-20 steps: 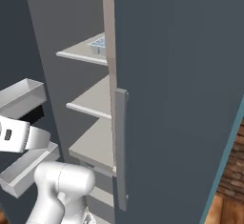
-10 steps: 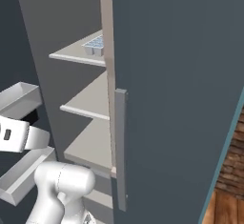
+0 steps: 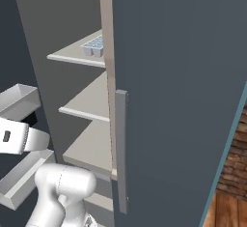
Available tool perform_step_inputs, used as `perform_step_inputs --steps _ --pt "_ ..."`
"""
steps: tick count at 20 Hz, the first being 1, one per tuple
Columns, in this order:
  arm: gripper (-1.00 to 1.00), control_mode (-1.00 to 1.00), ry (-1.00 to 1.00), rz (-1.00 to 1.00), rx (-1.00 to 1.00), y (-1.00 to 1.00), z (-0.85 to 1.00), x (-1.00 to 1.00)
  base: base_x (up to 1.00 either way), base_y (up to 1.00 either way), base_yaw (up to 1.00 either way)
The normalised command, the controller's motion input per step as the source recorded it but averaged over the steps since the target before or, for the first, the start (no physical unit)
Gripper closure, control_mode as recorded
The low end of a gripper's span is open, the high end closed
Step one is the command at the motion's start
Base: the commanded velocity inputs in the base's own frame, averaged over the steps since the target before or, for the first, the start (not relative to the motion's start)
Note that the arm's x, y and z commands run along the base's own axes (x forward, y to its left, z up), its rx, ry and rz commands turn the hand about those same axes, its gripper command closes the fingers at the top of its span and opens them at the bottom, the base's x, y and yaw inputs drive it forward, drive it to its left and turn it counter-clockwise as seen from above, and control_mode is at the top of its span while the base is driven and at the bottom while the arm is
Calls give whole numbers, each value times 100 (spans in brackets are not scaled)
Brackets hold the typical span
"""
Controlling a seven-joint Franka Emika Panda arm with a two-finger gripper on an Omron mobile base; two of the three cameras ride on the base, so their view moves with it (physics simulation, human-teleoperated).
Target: Open the freezer door, pick up the ice cube tray from the freezer, and place it on the dining counter.
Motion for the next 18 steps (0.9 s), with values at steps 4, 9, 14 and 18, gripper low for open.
perform_step_inputs --steps 4,9,14,18 --pt "-100 -100 0 0 0 0 0 0 0 0 0" --pt "-100 -100 0 -1 0 0 1 0 0 0 0" --pt "-100 -100 0 -12 4 0 21 0 0 0 0" --pt "-100 -100 0 -20 7 0 30 0 0 0 0"
